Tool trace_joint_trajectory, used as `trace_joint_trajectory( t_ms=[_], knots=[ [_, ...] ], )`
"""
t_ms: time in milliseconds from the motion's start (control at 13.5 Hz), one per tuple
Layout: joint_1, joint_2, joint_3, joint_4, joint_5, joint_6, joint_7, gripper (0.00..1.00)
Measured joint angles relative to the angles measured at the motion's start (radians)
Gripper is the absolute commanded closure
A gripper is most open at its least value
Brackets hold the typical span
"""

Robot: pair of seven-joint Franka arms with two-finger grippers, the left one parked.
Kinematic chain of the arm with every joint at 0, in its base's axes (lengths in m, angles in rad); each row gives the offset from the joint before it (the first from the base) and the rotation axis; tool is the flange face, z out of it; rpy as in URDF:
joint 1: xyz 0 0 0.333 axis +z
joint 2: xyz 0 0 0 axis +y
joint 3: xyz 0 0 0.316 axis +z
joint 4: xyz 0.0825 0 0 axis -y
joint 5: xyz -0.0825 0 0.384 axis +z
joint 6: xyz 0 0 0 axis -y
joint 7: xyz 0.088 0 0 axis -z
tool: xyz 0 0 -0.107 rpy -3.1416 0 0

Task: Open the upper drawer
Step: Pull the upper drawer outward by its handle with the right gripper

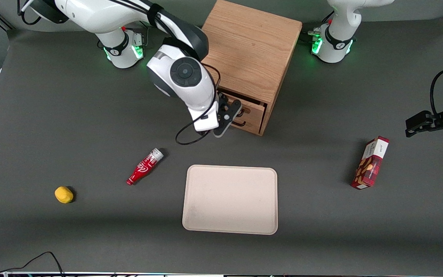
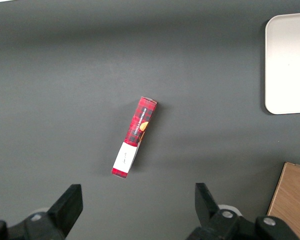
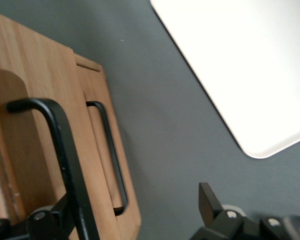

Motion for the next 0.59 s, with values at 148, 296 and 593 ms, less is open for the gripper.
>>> trace_joint_trajectory(
  t_ms=[148, 296, 593],
  knots=[
    [-0.001, 0.0, -0.039, 0.006, 0.0, 0.009, -0.042, 0.0],
    [-0.002, 0.001, -0.076, 0.023, 0.0, 0.02, -0.077, 0.0],
    [-0.001, 0.016, -0.158, 0.062, 0.002, 0.074, -0.145, 0.0]
  ],
)
